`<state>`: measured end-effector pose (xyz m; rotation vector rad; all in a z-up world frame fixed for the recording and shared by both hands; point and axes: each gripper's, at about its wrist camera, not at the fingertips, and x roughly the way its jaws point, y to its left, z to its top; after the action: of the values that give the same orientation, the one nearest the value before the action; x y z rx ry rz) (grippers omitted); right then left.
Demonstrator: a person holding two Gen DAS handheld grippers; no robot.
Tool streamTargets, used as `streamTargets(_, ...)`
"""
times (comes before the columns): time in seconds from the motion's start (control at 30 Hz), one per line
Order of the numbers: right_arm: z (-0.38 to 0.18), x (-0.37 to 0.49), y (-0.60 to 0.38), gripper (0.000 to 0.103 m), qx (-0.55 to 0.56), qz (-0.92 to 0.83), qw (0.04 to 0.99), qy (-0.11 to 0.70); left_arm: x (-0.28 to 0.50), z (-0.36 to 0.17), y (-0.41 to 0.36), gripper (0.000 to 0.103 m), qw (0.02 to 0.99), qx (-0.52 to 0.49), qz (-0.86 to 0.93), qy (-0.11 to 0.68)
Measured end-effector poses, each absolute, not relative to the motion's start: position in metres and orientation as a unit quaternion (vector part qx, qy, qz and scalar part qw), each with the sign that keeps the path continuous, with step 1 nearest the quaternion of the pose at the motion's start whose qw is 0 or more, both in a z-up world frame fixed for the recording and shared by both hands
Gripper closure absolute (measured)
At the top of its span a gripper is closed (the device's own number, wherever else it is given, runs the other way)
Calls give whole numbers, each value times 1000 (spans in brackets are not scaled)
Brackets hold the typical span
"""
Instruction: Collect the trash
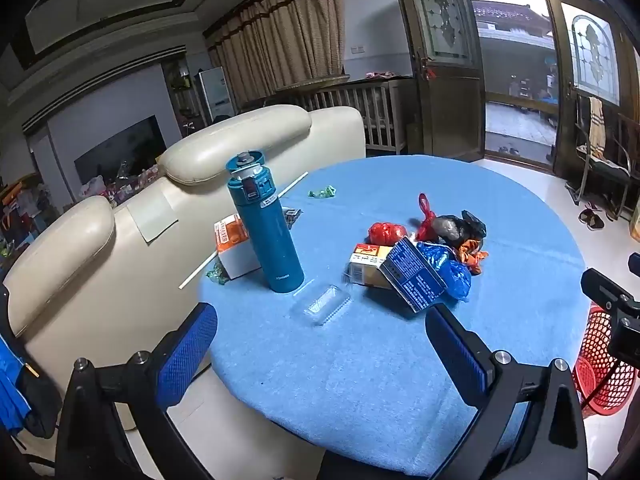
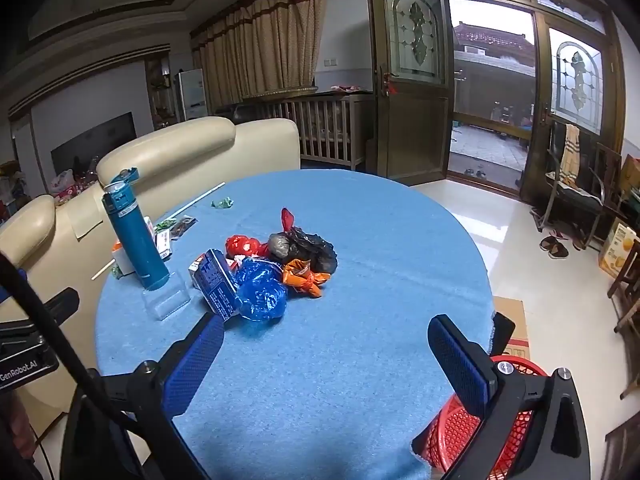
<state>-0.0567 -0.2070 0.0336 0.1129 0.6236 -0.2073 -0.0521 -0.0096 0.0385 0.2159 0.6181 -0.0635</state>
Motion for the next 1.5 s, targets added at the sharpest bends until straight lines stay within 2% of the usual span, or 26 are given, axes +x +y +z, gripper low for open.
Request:
streamTargets(0.77, 27, -53, -212, 0, 8, -144, 936, 321, -50, 22, -26, 0, 933, 123, -60, 333)
streamTargets(1.5, 21, -50, -209, 0, 22, -142, 934, 327, -51, 13, -27, 0, 927, 121, -68, 348)
